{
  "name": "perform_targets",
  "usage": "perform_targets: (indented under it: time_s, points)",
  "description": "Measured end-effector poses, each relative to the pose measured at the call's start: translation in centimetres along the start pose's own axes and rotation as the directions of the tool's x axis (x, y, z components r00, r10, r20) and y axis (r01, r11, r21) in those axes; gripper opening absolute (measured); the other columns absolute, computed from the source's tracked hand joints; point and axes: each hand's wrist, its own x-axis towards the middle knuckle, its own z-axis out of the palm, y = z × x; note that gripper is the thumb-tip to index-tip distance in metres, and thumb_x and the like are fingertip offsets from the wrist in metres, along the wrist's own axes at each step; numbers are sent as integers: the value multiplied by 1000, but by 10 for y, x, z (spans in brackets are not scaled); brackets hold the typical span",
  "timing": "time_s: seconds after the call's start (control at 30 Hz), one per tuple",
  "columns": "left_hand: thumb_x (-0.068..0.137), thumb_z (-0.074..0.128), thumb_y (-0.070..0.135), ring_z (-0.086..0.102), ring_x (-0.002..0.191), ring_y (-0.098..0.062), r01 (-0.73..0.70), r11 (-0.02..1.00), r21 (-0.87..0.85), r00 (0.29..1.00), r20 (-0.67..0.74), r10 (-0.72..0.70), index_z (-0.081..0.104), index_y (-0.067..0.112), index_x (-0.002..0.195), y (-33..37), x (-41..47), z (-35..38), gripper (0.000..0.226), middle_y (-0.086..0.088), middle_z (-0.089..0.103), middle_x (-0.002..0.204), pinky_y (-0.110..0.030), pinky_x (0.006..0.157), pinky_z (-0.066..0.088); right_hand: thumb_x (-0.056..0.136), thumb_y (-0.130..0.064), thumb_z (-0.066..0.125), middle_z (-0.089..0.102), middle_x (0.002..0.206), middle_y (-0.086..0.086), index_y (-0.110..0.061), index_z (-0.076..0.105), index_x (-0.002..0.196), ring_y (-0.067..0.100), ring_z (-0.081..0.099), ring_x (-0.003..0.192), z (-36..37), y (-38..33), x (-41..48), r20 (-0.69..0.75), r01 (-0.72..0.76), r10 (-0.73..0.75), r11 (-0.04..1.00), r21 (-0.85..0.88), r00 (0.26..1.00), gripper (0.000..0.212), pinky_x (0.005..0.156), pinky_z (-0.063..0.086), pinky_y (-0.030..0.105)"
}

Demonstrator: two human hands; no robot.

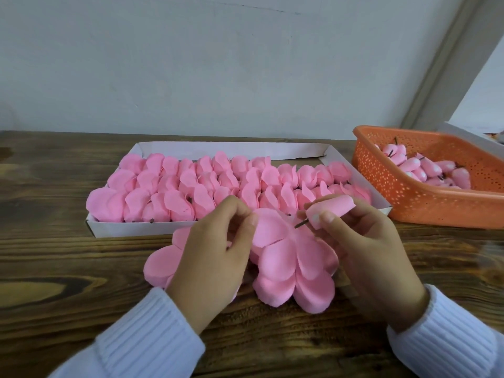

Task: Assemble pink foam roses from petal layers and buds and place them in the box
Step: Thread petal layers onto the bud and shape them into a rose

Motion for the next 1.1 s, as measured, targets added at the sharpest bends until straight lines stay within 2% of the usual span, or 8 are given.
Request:
perform_targets:
  time_s: [0.17, 0.3, 0.5, 0.7, 0.83, 0.93, 1.03, 1.1]
  points:
    - [92, 44, 29, 38, 52, -1, 200, 973, -114, 980, 23, -199, 47, 17, 71, 1, 1, -1, 24, 11, 39, 55, -12, 53, 36, 74, -48, 76, 72, 92, 10, -16, 72, 92, 29, 69, 89, 2, -5, -2, 77, 48, -51, 998, 44, 996, 37, 80, 56, 44]
    - [92, 42, 40, 35, 34, -4, 366, 904, -222, 930, 43, -366, 51, 23, 75, -1, 0, 2, 26, 12, 37, 43, -23, 42, 30, 77, -34, 71, 72, 94, 14, -16, 72, 91, 26, 69, 89, 4, -10, -3, 126, 63, -62, 998, -1, 990, 23, 78, 57, 38]
    - [97, 48, 34, 32, 30, -16, 540, 631, -556, 806, 126, -579, 70, 28, 70, 8, 0, 7, 35, -9, 53, 55, -15, 33, 24, 78, -12, 69, 73, 91, 5, -9, 70, 91, 12, 68, 82, 6, -13, -6, 177, 98, -89, 994, -39, 980, 13, 70, 53, 21]
    - [101, 38, 20, 50, 27, -8, 565, 395, -724, 770, 292, -567, 57, -4, 99, 16, 2, 6, 31, -4, 58, 44, -11, 29, 37, 76, -14, 69, 72, 99, -2, -16, 71, 94, 9, 68, 91, 6, -11, -6, 149, 140, -123, 984, -107, 981, 17, 77, 52, 19]
    - [101, 37, 17, 53, 31, -9, 553, 349, -756, 795, 353, -494, 55, -5, 91, 18, -2, 5, 31, -5, 58, 44, -12, 30, 38, 75, -18, 71, 72, 104, -4, -20, 72, 94, 11, 67, 96, 6, -9, -5, 125, 142, -125, 980, -136, 984, 19, 80, 52, 21]
    - [94, 45, 29, 62, 48, -17, 581, 330, -744, 786, 408, -465, 55, -13, 96, 17, -2, 5, 43, -16, 64, 62, -18, 41, 47, 74, -18, 71, 71, 106, -6, -23, 71, 97, 10, 67, 97, 6, -10, -5, 133, 146, -125, 977, -155, 983, 24, 79, 52, 20]
    - [80, 68, 36, 62, 69, -28, 600, 427, -676, 789, 415, -453, 50, -9, 97, 15, -2, 5, 51, -18, 62, 73, -31, 59, 53, 73, -19, 72, 70, 106, -10, -27, 70, 97, 7, 66, 97, 8, -10, -6, 145, 144, -119, 974, -177, 982, 25, 78, 52, 19]
    - [76, 72, 16, 70, 82, -26, 593, 525, -610, 800, 370, -472, 60, 4, 107, 9, -4, 7, 36, -12, 73, 88, -34, 69, 58, 73, -21, 74, 70, 105, -10, -28, 70, 96, 6, 66, 96, 8, -11, -6, 154, 150, -122, 971, -186, 980, 25, 78, 52, 19]
